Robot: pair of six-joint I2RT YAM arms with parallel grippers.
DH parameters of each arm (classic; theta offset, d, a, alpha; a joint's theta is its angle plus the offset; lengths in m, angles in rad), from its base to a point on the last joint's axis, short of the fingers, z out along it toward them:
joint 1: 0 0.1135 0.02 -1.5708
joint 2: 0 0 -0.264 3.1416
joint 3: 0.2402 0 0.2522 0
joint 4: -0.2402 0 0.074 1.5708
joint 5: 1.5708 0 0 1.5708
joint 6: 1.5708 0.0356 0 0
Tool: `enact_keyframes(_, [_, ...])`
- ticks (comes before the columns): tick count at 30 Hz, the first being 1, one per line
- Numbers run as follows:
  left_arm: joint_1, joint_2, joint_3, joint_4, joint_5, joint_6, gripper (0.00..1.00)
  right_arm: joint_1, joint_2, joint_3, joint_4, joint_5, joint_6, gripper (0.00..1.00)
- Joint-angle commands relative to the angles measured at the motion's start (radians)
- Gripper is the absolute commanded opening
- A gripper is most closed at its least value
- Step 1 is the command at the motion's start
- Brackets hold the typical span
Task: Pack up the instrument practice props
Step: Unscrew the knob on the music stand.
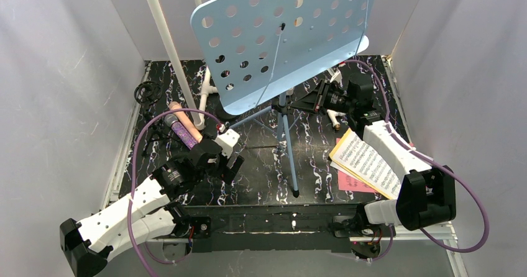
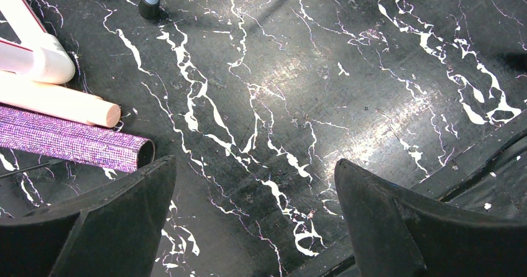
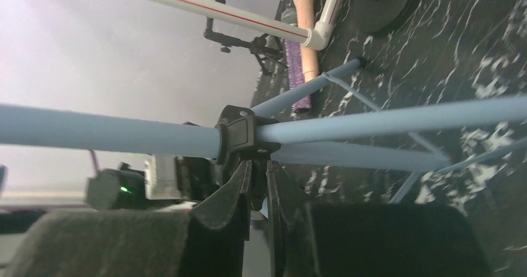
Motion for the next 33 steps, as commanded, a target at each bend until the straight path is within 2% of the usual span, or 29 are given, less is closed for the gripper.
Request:
enact_keyframes(1, [0.004,-0.009,0.021,-0.011,0.007,0.006,0.98,0.017,0.01,0.055,0.024,-0.021,-0.368,0.03])
enact_keyframes(6, [0.004,-0.008,0.021,-0.011,0.005,0.005,0.98,0.06,0.015,0.105,-0.039,-0.059,-0.706,0.03])
enact_keyframes(7, [0.003,-0.008,0.019,-0.011,0.004,0.006,0.98,0.062,0.014,0.114,-0.062,-0.062,-0.765,0.07])
enact_keyframes(11, [0.004,-0.01,0.02,-0.01,0.017,0.006,0.98,0.055,0.006,0.131,-0.122,-0.088,-0.833,0.4])
enact_keyframes(17, [0.003,-0.035,0.008,0.031,0.144,0.018,0.98,-0.023,-0.082,0.019,-0.057,-0.231,-0.881,0.62])
enact_keyframes(22, [0.004,-0.086,-0.039,0.149,0.261,-0.039,0.98,-0.12,-0.151,-0.062,-0.066,-0.383,-1.021,0.69])
enact_keyframes(26, [0.004,-0.083,-0.12,0.338,0.347,-0.223,0.98,-0.145,-0.208,-0.117,-0.194,-0.378,-1.288,0.73])
enact_keyframes(30, [-0.01,-0.024,-0.181,0.541,0.328,-0.46,0.98,-0.15,-0.236,-0.178,-0.246,-0.394,-1.474,0.76])
enact_keyframes(33, [-0.064,0.046,-0.17,0.598,0.244,-0.504,0.98,-0.155,-0.242,-0.207,-0.311,-0.421,-1.586,0.78])
